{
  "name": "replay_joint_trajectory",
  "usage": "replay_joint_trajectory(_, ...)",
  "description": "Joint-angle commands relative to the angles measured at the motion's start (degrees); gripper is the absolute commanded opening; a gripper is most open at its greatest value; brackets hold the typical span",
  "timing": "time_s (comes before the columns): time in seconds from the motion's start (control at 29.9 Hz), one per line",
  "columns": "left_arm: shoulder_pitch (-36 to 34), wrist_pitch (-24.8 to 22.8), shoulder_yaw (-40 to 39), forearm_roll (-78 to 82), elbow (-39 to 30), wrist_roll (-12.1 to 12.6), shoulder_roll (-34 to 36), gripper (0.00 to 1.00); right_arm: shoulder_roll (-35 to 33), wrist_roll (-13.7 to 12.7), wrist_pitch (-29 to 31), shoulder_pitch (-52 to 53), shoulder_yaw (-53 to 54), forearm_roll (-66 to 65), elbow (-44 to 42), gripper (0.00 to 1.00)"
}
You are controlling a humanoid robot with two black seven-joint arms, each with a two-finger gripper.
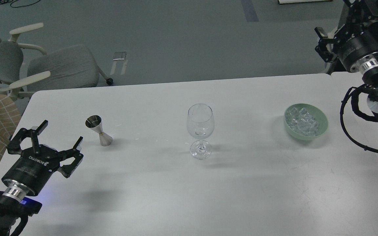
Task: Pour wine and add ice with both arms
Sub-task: 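Lower the left gripper to the metal jigger and grasp it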
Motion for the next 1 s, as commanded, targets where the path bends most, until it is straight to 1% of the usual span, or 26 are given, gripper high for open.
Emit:
replay_joint_trajectory(0.0, -0.11, 0.29, 2.22, 0.66, 2.20, -0.17, -2.78, 0.98, 0.01, 0.00, -0.08, -0.54, 0.01, -0.10, 0.08, 1.00)
replay_joint_trajectory(0.07, -0.64, 0.29, 2.40, 0.74, 3.70, -0.52, -3.23, 0.98, 0.01, 0.00, -0.08, -0.55, 0.01, -0.10, -0.01, 1.00)
replay_joint_trajectory(0.17, -2.13, 0.55, 2.58, 0.83, 7.82, -1.05, -5.24, 0.98, 0.01, 0.00, -0.08, -0.63, 0.01, -0.19, -0.01, 1.00)
replay_joint_trajectory(0.33, -5.03, 0.47, 2.49, 2.15, 13.01, -1.31, -7.97, 0.98, 0.01, 0.00, -0.08, -0.81, 0.01, -0.37, -0.01, 1.00)
replay_joint_trajectory(0.4, -7.31, 0.38, 2.49, 2.41, 16.43, -2.80, -9.11, 0.98, 0.01, 0.00, -0.08, -0.90, 0.01, -0.45, -0.01, 1.00)
replay_joint_trajectory(0.47, -8.72, 0.38, 2.49, 2.41, 18.19, -3.33, -9.55, 0.98, 0.09, 0.00, -0.08, -0.90, -0.08, -0.63, -0.01, 1.00)
replay_joint_trajectory(0.63, -12.06, 0.47, 2.58, 2.59, 20.84, -3.60, -10.87, 0.98, 0.01, 0.00, -0.08, -1.34, -0.08, -0.63, -0.01, 1.00)
replay_joint_trajectory(0.73, -14.43, 0.47, 2.49, 2.59, 23.47, -4.30, -10.96, 0.98, 0.01, 0.00, -0.08, -1.51, -0.08, -0.63, -0.01, 1.00)
replay_joint_trajectory(0.87, -18.12, 0.47, 2.58, 4.69, 26.90, -6.14, -11.49, 0.98, 0.09, 0.00, -0.08, -1.51, -0.08, -0.63, -0.01, 1.00)
replay_joint_trajectory(0.97, -19.45, 0.47, 2.58, 6.10, 28.48, -6.85, -11.93, 0.98, 0.09, 0.00, -0.08, -1.51, -0.08, -0.63, -0.01, 1.00)
